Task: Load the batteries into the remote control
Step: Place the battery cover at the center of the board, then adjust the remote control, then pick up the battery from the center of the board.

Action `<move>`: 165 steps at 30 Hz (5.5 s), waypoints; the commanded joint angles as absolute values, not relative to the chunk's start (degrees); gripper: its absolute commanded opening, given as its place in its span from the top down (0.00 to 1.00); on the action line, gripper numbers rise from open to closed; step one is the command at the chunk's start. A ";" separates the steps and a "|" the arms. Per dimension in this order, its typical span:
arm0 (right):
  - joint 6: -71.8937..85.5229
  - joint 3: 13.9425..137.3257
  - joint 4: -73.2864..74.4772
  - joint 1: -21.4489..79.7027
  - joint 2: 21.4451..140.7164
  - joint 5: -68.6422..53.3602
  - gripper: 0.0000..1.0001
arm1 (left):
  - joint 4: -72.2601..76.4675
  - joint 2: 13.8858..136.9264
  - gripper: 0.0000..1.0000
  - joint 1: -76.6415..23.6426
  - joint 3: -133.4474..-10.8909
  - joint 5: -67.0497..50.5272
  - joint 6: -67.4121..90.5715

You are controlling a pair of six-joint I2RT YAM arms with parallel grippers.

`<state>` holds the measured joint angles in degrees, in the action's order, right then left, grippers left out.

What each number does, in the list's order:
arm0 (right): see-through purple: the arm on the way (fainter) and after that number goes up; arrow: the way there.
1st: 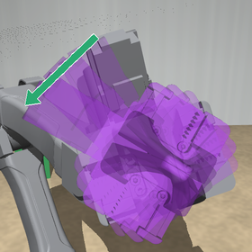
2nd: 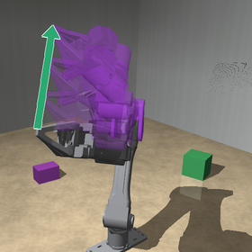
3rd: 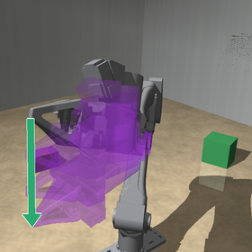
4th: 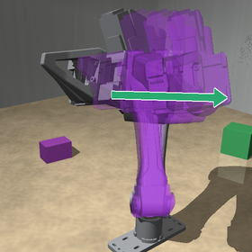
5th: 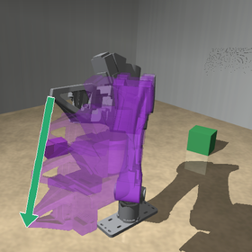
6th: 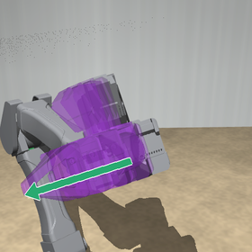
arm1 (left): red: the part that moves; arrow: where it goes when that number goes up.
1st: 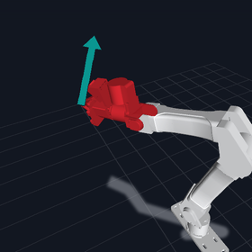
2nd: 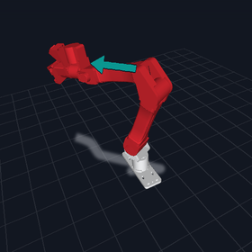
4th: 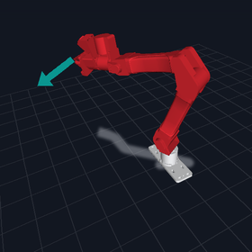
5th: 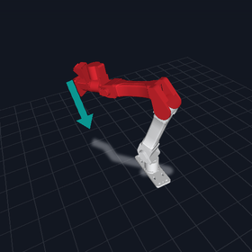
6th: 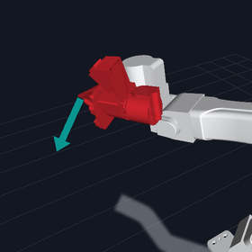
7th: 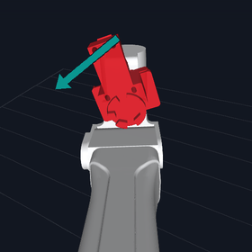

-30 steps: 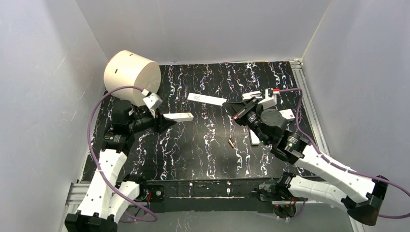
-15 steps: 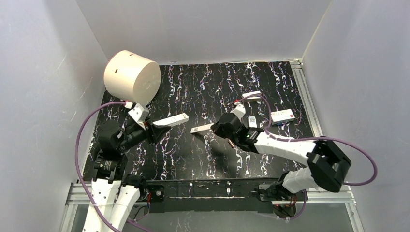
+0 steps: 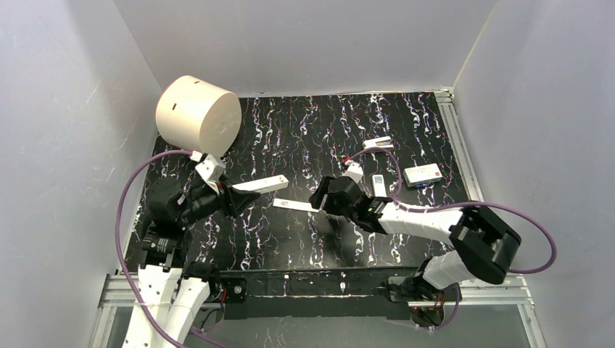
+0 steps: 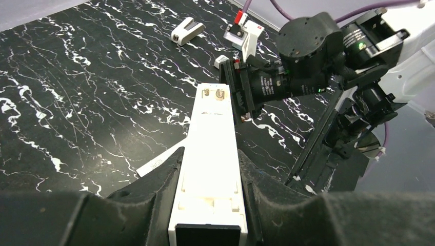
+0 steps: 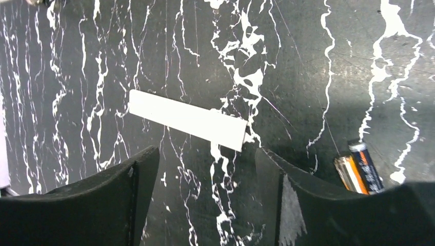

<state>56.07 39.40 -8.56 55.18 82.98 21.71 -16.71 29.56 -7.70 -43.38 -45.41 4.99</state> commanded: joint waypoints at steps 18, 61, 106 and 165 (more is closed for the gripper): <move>-5.79 62.07 19.68 55.12 69.94 -32.71 0.05 | -16.54 38.59 1.00 -7.82 -48.02 -67.49 0.28; 8.54 64.19 -2.88 56.64 68.77 -22.81 0.91 | -5.75 41.64 0.29 -7.87 -50.31 -57.44 31.83; 14.82 62.72 -4.37 68.59 73.57 11.46 0.32 | 23.53 38.45 1.00 -8.26 -36.47 -39.01 59.68; 28.48 45.03 16.14 48.16 83.71 20.57 0.79 | -12.42 35.95 1.00 -8.26 -42.99 -28.65 28.83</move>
<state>29.58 43.38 17.80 48.36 83.35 20.60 -12.21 36.34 -8.10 -40.99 -28.47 30.00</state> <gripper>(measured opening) 0.217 0.276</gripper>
